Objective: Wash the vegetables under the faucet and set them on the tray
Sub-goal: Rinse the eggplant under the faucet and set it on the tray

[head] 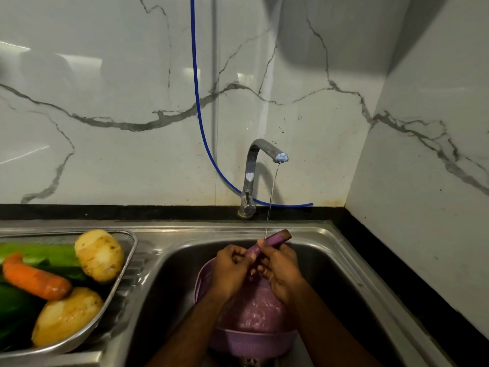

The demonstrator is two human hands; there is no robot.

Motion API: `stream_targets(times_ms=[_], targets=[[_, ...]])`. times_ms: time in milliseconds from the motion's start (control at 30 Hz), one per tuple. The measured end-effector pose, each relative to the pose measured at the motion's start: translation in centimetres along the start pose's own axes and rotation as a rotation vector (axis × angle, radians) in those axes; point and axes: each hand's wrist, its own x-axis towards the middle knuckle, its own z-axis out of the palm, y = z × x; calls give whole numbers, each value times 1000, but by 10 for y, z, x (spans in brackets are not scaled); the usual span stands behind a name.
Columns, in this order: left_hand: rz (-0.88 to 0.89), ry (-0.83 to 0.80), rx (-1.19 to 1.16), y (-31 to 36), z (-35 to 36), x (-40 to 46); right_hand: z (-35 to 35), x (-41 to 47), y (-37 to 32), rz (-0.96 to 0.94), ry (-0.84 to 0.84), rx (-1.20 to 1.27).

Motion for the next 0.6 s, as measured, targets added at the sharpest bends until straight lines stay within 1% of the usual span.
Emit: stream_targets(times_ms=[100,200,267,367,400,433,467,533,600], targets=[[44,-22,131,-2,-4,-2,2,0,-1,12,9,20],[64,-67,114,-2,-1,-7,6,-2,0,30,-21,38],[93,-57,107,-1,2,-8,8,-4,2,20,-30,-10],[183,-59,196,1,1,-6,10,-5,1,3,-29,-130],[184,-79,200,2,0,-6,10,-4,0,3,-16,-145],[148,-104,185,2,0,-7,9,-4,-2,8,-6,-129],[69,-133,119,3,1,-8,8,-2,-4,22,0,-91],[-139,-193,-81,9,1,-11,7,-2,-7,69,0,-27],[-322,-250,-217,10,-1,-11,4,-3,-6,91,-7,-11]])
